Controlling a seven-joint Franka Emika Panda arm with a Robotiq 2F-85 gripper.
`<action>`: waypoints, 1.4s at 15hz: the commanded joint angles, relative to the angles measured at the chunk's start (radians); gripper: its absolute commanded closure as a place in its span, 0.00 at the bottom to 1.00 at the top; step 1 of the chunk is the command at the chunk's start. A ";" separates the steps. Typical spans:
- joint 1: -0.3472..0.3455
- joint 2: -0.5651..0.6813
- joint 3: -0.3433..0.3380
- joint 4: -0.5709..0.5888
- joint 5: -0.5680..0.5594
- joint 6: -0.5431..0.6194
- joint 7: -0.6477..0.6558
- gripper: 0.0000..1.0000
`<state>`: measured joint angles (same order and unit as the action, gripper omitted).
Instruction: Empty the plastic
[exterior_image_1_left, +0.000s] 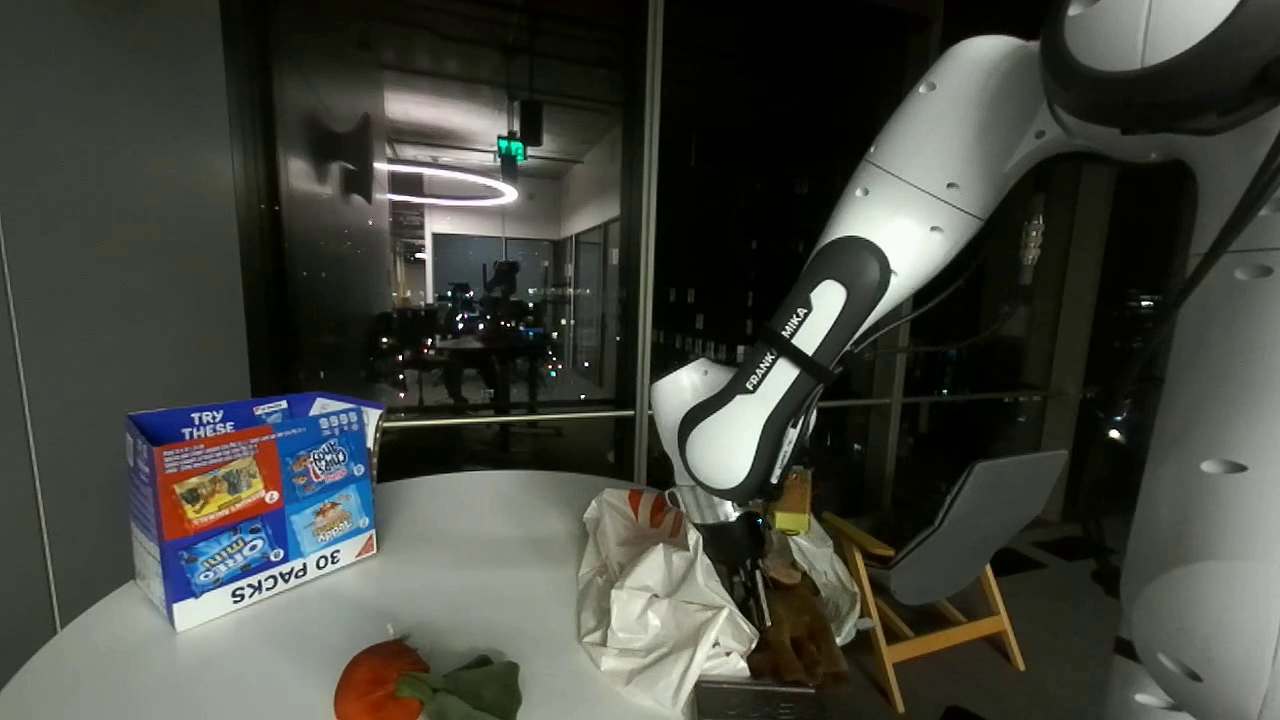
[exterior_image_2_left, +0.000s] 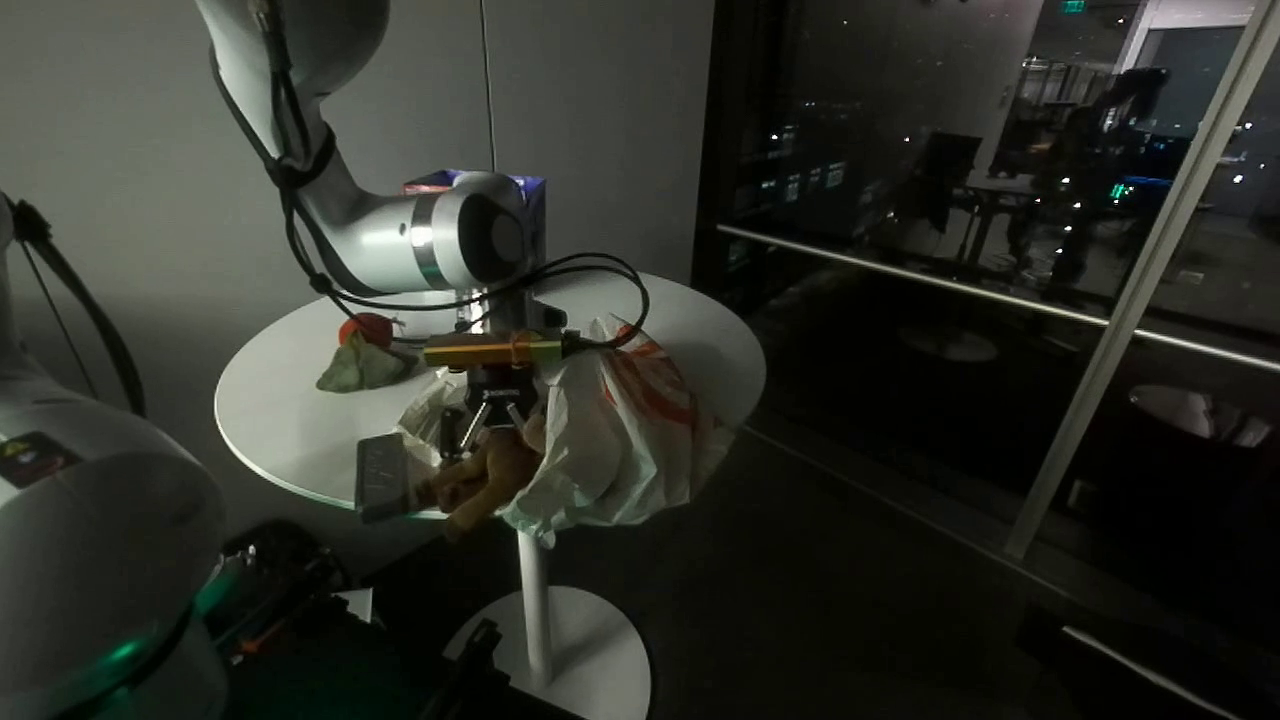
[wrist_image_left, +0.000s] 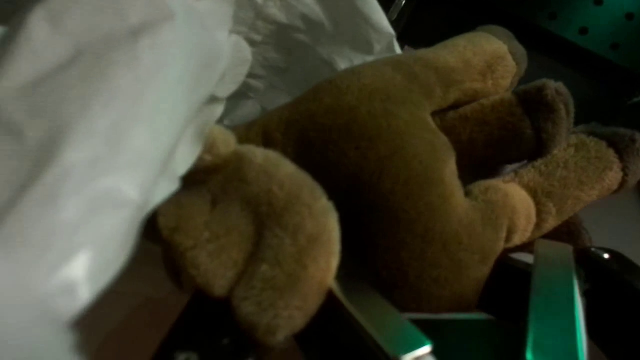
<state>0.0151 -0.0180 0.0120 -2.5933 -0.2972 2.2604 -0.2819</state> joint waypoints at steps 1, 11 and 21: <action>0.031 -0.011 0.033 0.031 -0.035 0.120 0.017 0.88; 0.090 0.185 0.067 0.300 -0.125 0.281 0.085 0.84; 0.077 -0.053 0.089 0.218 -0.063 0.226 -0.027 0.87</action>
<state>0.0954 0.0511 0.0997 -2.3004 -0.3776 2.4384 -0.2280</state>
